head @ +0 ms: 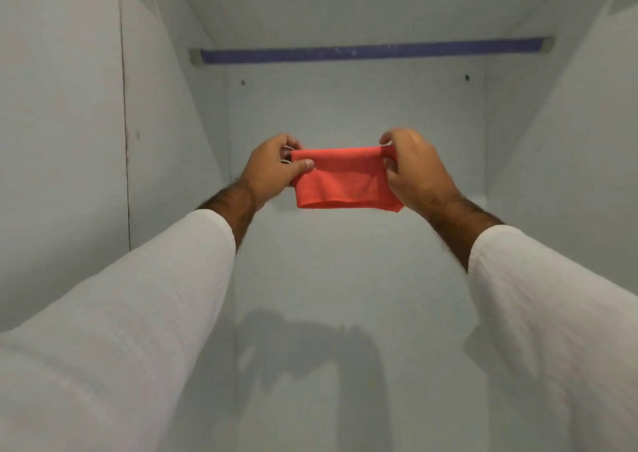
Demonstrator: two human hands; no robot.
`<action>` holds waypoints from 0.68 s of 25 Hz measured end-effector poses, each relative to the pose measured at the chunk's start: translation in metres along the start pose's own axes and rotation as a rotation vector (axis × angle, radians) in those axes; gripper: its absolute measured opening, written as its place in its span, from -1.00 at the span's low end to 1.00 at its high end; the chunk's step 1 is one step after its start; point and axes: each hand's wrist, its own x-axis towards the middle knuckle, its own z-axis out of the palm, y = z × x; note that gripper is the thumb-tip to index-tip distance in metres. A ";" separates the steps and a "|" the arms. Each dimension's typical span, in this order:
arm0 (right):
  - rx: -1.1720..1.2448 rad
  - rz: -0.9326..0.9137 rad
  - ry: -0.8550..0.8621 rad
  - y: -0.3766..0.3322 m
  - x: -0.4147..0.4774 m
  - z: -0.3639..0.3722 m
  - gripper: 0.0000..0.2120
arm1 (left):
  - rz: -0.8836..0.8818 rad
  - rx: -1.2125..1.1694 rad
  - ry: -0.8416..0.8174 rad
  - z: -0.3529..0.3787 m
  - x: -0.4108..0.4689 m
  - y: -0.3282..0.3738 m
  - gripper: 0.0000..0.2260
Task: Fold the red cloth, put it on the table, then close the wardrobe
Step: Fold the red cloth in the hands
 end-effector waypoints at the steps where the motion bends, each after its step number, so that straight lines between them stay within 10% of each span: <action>1: 0.017 -0.040 0.068 -0.003 0.025 0.001 -0.74 | 0.041 0.007 0.061 -0.010 0.023 0.006 -0.81; 13: 0.012 -0.246 0.375 -0.010 0.248 0.012 -0.74 | 0.258 0.357 0.497 -0.067 0.232 0.056 -0.78; 17: -0.449 -0.383 0.435 -0.015 0.253 0.042 -0.76 | 0.290 0.562 0.564 -0.055 0.250 0.039 -0.83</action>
